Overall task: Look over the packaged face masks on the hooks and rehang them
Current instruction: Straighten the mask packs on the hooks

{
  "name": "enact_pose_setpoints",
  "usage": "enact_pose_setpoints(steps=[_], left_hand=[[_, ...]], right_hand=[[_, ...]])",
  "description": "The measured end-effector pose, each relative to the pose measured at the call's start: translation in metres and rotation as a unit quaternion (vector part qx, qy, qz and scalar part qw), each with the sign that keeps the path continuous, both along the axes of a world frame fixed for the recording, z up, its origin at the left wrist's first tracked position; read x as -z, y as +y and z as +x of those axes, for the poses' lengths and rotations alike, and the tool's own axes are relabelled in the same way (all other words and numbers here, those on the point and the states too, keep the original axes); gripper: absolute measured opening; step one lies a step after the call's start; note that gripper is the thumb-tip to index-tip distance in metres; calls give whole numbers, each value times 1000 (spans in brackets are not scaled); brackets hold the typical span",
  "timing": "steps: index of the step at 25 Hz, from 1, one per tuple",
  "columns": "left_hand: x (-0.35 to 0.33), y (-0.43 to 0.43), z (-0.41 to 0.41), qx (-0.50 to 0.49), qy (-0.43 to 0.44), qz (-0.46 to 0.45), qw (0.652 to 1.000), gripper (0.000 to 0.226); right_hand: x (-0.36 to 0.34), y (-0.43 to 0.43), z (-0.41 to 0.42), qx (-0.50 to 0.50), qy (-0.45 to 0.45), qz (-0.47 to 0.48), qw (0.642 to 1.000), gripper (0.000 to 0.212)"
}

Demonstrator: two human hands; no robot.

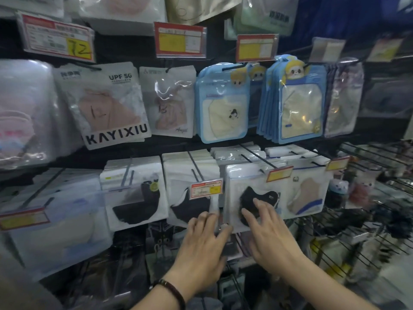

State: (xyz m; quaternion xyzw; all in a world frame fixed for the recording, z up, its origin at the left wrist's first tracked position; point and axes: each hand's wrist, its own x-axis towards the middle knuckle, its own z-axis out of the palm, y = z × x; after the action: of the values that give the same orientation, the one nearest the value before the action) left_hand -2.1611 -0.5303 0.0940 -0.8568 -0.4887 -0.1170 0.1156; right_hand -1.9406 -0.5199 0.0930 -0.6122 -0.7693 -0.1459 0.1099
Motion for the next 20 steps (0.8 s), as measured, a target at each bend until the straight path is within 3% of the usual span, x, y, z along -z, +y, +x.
enact_pose_setpoints(steps=[5,11,13,17,20], left_hand=[[13,22,56,-71,-6,-15,997,89],[30,38,107,-148,0,-8,989,106],[29,38,120,-171,-48,-14,984,104],[24,37,140,-176,-234,-75,953,102],[28,38,144,-153,-301,-99,936,96]], right_hand=[[16,29,74,10,-15,-20,1000,103],[35,61,127,-73,14,-28,997,115],[37,67,132,-90,38,-30,995,114],[36,71,132,-97,110,-56,988,100],[34,71,132,-136,168,-76,973,96]])
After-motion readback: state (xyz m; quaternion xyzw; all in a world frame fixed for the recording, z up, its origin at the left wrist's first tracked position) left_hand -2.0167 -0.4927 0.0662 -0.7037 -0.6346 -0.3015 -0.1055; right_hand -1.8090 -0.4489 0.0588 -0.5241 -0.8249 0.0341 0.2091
